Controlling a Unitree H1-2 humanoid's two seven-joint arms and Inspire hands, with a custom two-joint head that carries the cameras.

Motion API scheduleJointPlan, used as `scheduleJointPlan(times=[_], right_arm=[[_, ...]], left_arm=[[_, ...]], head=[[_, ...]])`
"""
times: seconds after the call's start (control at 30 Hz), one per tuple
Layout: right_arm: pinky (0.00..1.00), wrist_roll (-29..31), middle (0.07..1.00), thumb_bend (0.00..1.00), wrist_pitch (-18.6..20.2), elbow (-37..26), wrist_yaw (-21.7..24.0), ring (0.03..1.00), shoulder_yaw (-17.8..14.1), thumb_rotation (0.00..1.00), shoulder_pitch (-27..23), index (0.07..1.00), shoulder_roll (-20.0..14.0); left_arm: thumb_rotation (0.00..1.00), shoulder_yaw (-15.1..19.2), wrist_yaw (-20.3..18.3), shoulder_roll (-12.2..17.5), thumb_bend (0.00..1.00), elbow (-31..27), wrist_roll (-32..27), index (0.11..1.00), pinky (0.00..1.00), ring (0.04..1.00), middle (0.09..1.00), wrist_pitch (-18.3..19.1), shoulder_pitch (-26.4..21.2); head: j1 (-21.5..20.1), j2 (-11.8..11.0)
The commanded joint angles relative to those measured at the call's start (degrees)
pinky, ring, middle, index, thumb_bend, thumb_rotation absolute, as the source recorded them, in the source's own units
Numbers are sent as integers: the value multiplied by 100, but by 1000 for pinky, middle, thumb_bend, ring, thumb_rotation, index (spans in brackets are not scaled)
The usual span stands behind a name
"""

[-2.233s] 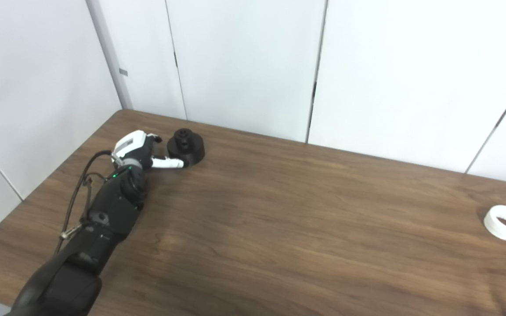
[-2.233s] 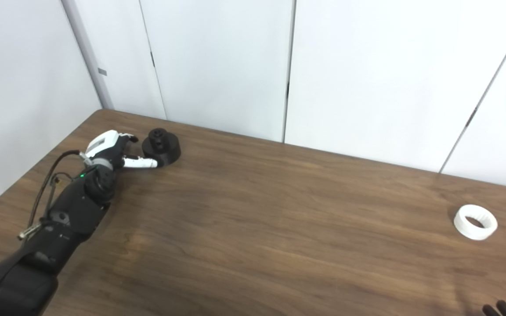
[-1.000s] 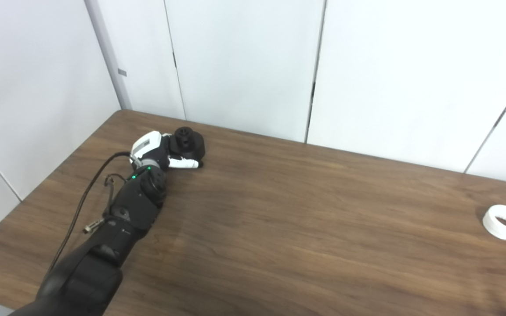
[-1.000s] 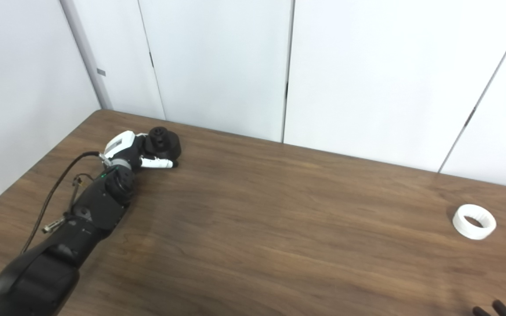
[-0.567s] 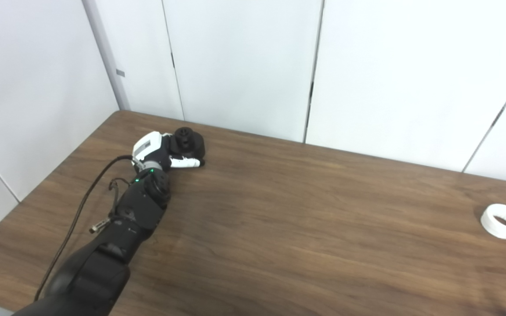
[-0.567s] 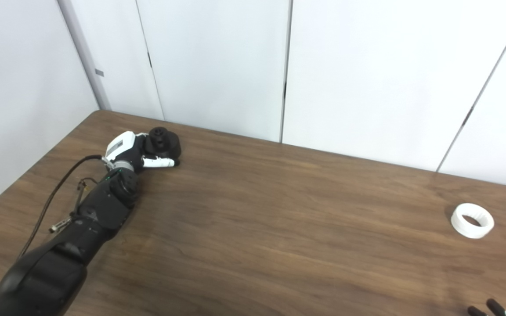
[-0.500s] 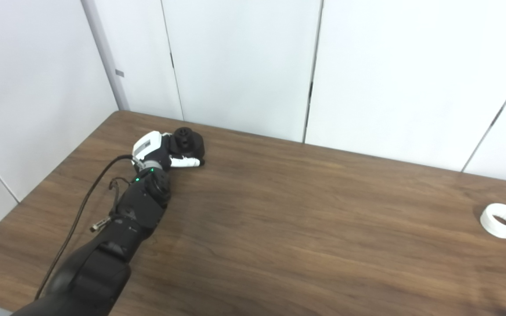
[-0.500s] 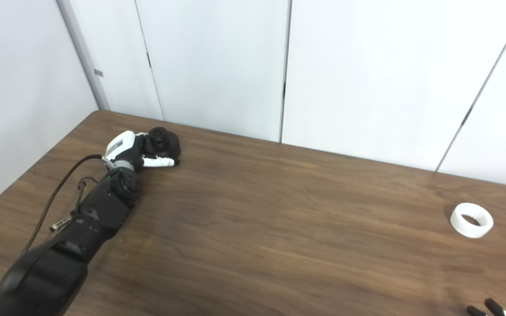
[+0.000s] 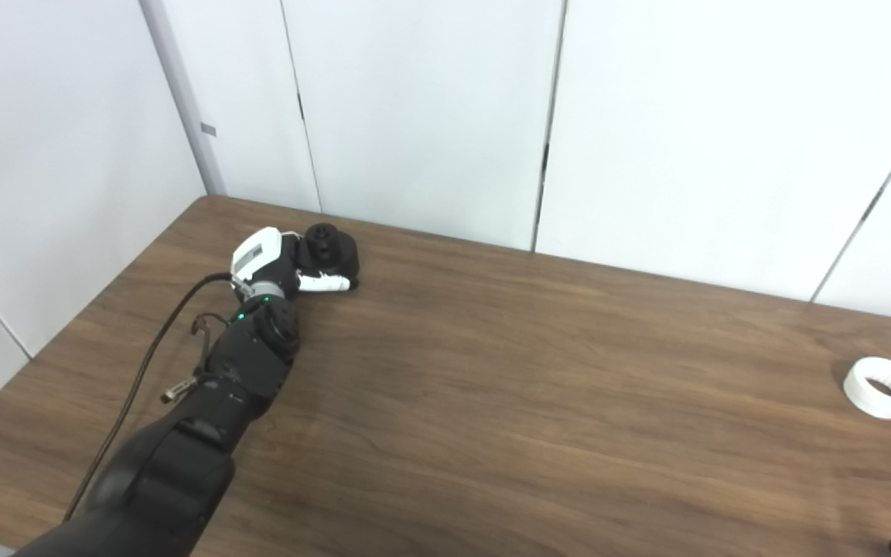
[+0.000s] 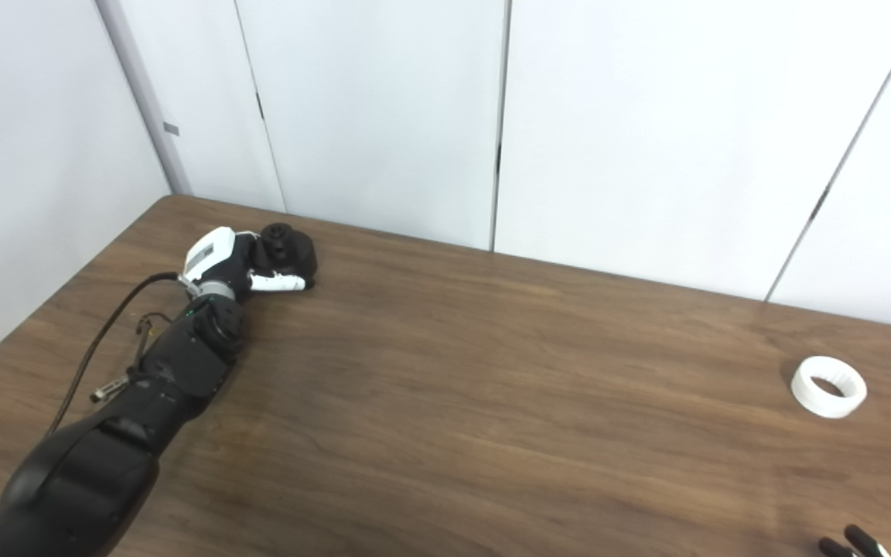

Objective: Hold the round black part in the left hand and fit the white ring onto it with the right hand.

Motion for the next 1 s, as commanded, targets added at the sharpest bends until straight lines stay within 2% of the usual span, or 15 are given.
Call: scheduleJointPlan(times=[0.0, 0.07, 0.13, 0.43, 0.67, 0.83, 0.97], right_arm=[[1000, -23, 818, 560, -18, -111, -90, 925, -11, 1000, -13, 859, 2], [1000, -38, 819, 551, -14, -142, -86, 926, -4, 1000, -3, 860, 5], [1000, -33, 819, 549, -32, -128, -74, 925, -6, 1000, -2, 857, -4], [1000, -66, 806, 535, -67, -105, -62, 910, -3, 1000, -16, 838, -14], [1000, -143, 800, 520, -48, -141, -72, 899, 23, 1000, -18, 828, 3], [1000, -194, 799, 518, 22, -218, -86, 899, 81, 1000, -16, 825, 41], [1000, -290, 799, 517, 24, -237, -94, 889, 118, 1000, -20, 828, 49]], left_arm=[[140, 13, 330, 8, 694, 130, -12, 554, 1000, 938, 843, -291, -238], [71, 69, 502, -17, 560, 199, -78, 495, 1000, 933, 814, -464, -227], [56, 84, 588, -29, 533, 256, -126, 483, 1000, 935, 805, -534, -231], [52, 42, 740, -12, 524, 203, -146, 483, 1000, 926, 781, -553, -193], [53, 11, 701, 58, 524, -177, -83, 482, 1000, 918, 774, -424, -9], [52, 93, 540, 114, 524, -1029, -114, 482, 1000, 919, 772, -298, 321], [52, 184, 384, 88, 524, -2045, -67, 482, 1000, 912, 773, -44, 723]], head=[[3, 7], [3, 7], [3, 7], [-27, 37], [-117, 109], [-247, 166], [-316, 202]])
